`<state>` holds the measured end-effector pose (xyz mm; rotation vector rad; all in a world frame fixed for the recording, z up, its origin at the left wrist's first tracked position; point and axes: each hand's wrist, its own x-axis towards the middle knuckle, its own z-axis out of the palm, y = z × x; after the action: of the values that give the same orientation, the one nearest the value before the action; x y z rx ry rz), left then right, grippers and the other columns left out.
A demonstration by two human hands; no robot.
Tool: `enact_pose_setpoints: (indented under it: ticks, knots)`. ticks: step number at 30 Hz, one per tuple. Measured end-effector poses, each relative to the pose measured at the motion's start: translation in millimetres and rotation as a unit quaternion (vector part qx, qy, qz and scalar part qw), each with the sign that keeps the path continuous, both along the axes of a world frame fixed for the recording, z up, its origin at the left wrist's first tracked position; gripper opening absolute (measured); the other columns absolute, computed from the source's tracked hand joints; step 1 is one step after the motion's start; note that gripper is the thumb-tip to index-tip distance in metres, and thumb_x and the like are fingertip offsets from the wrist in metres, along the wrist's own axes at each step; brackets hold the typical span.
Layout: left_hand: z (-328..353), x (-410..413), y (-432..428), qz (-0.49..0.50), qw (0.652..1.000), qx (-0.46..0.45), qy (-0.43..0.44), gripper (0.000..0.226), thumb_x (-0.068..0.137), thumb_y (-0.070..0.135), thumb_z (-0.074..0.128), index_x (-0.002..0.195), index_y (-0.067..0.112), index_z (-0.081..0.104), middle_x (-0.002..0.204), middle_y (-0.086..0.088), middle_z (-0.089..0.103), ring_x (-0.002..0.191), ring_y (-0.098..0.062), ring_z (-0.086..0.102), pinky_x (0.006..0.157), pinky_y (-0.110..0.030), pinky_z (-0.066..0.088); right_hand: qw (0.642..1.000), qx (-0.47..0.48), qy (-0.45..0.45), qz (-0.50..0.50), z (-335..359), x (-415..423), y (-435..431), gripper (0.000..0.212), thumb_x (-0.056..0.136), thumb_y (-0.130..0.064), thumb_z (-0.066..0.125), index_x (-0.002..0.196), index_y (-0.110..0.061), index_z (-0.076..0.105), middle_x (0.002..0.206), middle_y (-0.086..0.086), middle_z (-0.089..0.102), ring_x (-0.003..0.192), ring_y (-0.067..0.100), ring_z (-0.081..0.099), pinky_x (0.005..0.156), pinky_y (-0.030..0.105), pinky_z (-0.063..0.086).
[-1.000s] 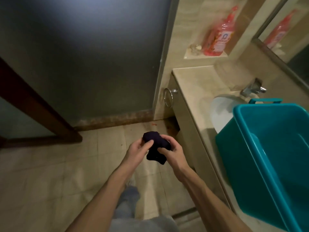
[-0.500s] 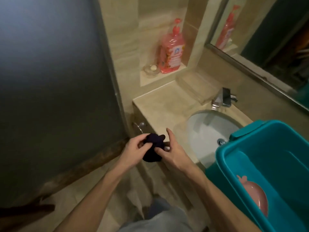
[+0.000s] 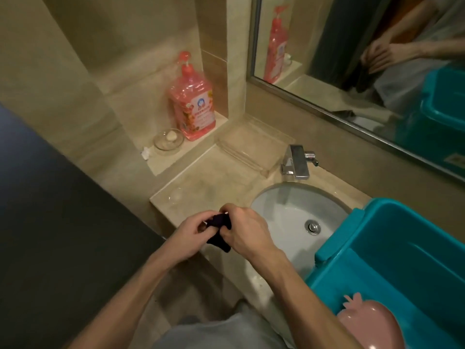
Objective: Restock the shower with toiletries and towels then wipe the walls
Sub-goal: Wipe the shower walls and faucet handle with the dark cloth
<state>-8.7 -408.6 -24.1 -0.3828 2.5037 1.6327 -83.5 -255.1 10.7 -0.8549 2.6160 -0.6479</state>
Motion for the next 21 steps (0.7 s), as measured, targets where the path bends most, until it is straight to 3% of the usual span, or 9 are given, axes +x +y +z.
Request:
enact_pose_setpoints:
  ticks: [4,8,12,15,21]
  knots:
    - [-13,-21,-17,-0.060,0.996,0.009,-0.059,0.028,0.090,0.024,0.072,0.114,0.026,0.056,0.089,0.007,0.073,0.087,-0.009,0.070,0.079,-0.029,0.058,0.997,0.019,0.017,-0.074,-11,-12,7,0.030,0.086,-0.031,0.058,0.112,-0.021,0.067,0.098,0.010,0.069,0.095,0.030,0.062,0.078,0.038,0.052]
    - [-34,-42,-43,-0.216,0.967,-0.039,-0.132,0.032,0.086,0.039,0.070,0.117,0.036,0.068,0.108,0.014,0.074,0.105,-0.002,0.067,0.097,-0.036,0.054,0.992,-0.036,-0.030,-0.119,-22,-15,8,0.024,0.084,-0.030,0.061,0.107,-0.023,0.064,0.094,0.004,0.063,0.095,0.022,0.056,0.078,0.037,0.052]
    - [-50,-66,-67,-0.284,0.949,-0.013,-0.133,0.022,0.091,0.032,0.070,0.113,0.029,0.069,0.111,0.015,0.073,0.113,0.002,0.063,0.105,-0.036,0.048,0.973,-0.078,-0.064,-0.205,-32,-6,-2,0.015,0.083,-0.030,0.062,0.097,-0.028,0.055,0.095,-0.008,0.059,0.092,0.014,0.054,0.082,0.036,0.050]
    - [-55,-87,-89,-0.329,0.936,-0.012,-0.124,0.009,0.093,0.023,0.070,0.102,0.024,0.069,0.102,0.009,0.074,0.102,-0.001,0.067,0.101,-0.035,0.051,0.950,-0.097,-0.068,-0.290,-40,7,-10,0.015,0.085,-0.033,0.064,0.096,-0.030,0.055,0.096,-0.013,0.062,0.091,0.010,0.057,0.080,0.034,0.051]
    - [-46,-120,-132,-0.391,0.912,0.017,-0.124,0.004,0.093,0.025,0.071,0.093,0.021,0.074,0.091,0.000,0.077,0.085,-0.012,0.074,0.076,-0.026,0.056,0.877,-0.132,-0.148,-0.438,-49,42,-24,0.027,0.083,-0.052,0.071,0.088,-0.033,0.053,0.083,-0.010,0.066,0.080,0.006,0.063,0.069,0.031,0.056]
